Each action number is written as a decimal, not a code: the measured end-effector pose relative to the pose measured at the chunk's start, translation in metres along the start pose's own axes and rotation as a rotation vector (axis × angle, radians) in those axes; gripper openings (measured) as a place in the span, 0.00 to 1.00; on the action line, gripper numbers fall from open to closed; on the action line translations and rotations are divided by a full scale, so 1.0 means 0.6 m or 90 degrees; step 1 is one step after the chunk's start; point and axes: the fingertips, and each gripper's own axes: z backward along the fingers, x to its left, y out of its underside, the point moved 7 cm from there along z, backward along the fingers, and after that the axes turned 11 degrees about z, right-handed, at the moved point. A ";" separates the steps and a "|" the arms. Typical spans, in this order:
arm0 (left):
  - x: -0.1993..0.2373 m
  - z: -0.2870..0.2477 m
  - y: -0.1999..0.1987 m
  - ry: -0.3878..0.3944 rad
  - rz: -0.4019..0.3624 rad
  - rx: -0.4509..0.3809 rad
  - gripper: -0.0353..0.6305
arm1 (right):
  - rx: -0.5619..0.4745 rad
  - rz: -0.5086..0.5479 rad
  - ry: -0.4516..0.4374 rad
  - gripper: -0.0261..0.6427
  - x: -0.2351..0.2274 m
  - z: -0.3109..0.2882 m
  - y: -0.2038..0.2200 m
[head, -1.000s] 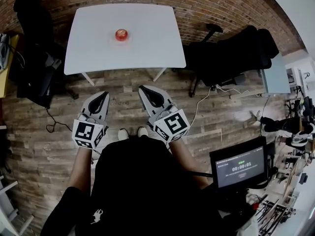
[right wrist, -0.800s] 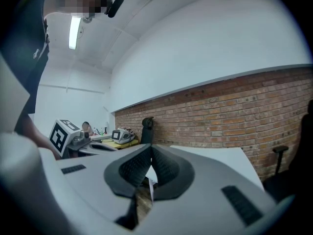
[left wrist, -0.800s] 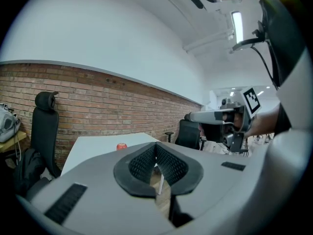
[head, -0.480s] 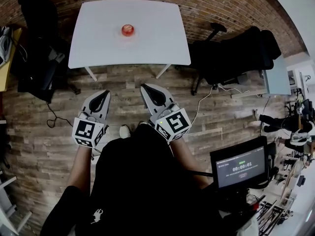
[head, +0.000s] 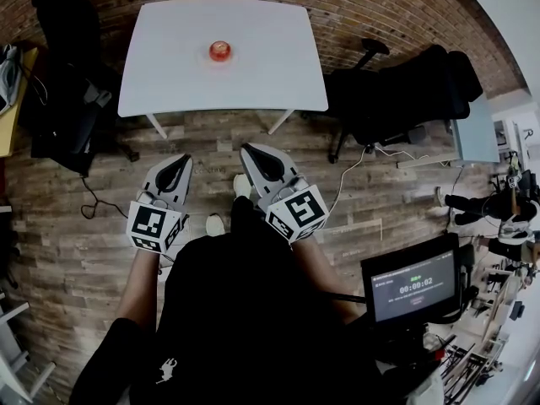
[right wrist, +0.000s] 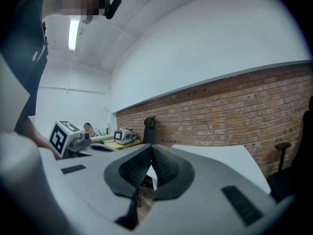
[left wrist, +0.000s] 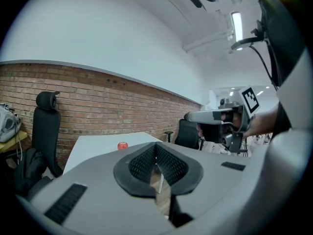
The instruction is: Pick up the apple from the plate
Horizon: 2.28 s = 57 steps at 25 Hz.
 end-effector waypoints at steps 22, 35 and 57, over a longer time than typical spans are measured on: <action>0.047 -0.126 -0.049 -0.024 -0.001 0.010 0.06 | -0.016 -0.012 -0.024 0.05 -0.137 -0.084 0.009; 0.062 -0.224 -0.084 -0.050 -0.018 0.008 0.06 | -0.015 -0.010 -0.053 0.05 -0.242 -0.139 0.025; 0.057 -0.340 -0.104 -0.106 -0.011 0.006 0.06 | -0.023 -0.015 -0.114 0.05 -0.366 -0.181 0.046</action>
